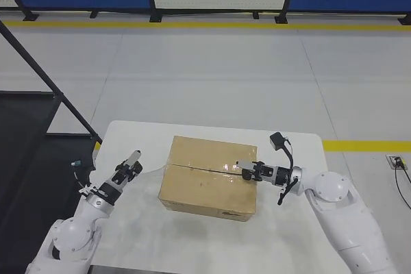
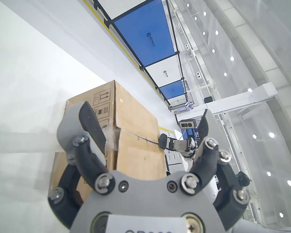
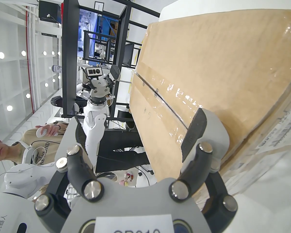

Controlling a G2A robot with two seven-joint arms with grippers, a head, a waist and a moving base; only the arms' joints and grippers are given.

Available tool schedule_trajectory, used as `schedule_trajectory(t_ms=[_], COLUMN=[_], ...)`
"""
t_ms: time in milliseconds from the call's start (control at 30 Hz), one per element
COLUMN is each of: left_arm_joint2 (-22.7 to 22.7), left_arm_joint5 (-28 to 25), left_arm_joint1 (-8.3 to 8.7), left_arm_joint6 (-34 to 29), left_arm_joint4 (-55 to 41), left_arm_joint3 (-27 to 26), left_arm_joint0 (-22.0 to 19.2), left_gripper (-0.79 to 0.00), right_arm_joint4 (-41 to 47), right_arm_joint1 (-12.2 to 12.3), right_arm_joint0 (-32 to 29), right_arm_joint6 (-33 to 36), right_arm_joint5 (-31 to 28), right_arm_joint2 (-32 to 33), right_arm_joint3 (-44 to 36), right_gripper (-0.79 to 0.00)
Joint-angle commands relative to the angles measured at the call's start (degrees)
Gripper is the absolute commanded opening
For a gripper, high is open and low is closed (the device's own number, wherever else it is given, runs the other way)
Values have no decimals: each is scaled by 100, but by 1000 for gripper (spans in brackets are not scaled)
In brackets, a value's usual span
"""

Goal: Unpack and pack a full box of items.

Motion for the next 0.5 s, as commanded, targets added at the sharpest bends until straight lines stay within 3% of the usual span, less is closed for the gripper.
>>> schedule_trajectory(t_ms=[0, 300, 467], left_arm_joint2=[21, 183, 373], left_arm_joint5=[20, -6, 231], left_arm_joint1=[-13, -70, -124], left_arm_joint6=[-68, -293, -186], left_arm_joint4=[-232, -839, -936], left_arm_joint3=[127, 469, 782], left_arm_joint0=[45, 439, 292], left_gripper=[0, 0, 0], right_arm_joint4=[0, 0, 0], right_arm_joint1=[0, 0, 0], right_arm_joint0=[0, 0, 0], right_arm_joint6=[0, 0, 0], right_arm_joint5=[0, 0, 0], right_arm_joint2=[0, 0, 0], right_arm_joint3=[0, 0, 0], right_gripper=[0, 0, 0])
